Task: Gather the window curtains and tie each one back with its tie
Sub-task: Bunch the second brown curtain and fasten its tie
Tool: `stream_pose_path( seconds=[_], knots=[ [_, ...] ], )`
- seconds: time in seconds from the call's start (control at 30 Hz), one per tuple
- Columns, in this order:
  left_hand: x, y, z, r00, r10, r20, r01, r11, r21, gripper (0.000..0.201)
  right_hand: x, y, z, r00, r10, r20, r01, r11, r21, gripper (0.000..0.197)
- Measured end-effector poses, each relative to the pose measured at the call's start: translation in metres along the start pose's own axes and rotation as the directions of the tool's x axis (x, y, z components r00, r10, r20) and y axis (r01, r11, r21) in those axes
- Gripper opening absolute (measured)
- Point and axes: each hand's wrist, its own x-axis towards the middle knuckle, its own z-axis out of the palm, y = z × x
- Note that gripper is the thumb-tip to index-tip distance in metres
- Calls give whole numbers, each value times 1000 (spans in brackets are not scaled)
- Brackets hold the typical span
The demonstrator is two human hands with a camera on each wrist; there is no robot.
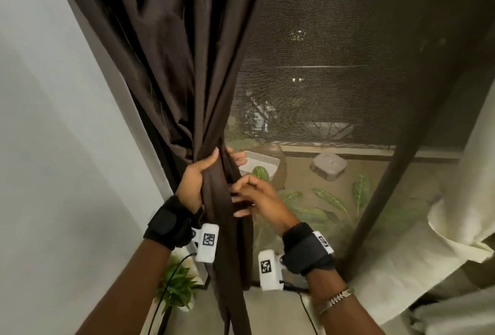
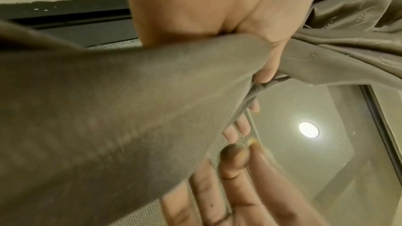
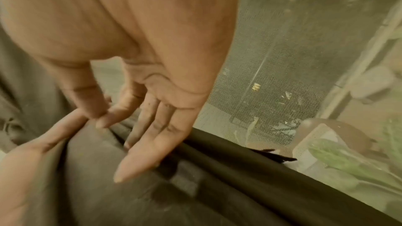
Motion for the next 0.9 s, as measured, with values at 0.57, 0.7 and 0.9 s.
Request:
stream_pose_path(
  seconds=[0.57,0.7,0.9],
  knots=[
    [-8,4,1,994,16,-111,3,986,166,24,26,-5,-41,893,-306,-330,118,867,-484,17],
    [-5,1,-12,976,176,-125,-116,918,379,25,29,-12,-54,845,-281,-454,139,937,-321,18],
    [-12,-3,-14,972,226,-61,-168,855,491,40,27,-12,-47,954,-141,-264,65,959,-277,7]
  ],
)
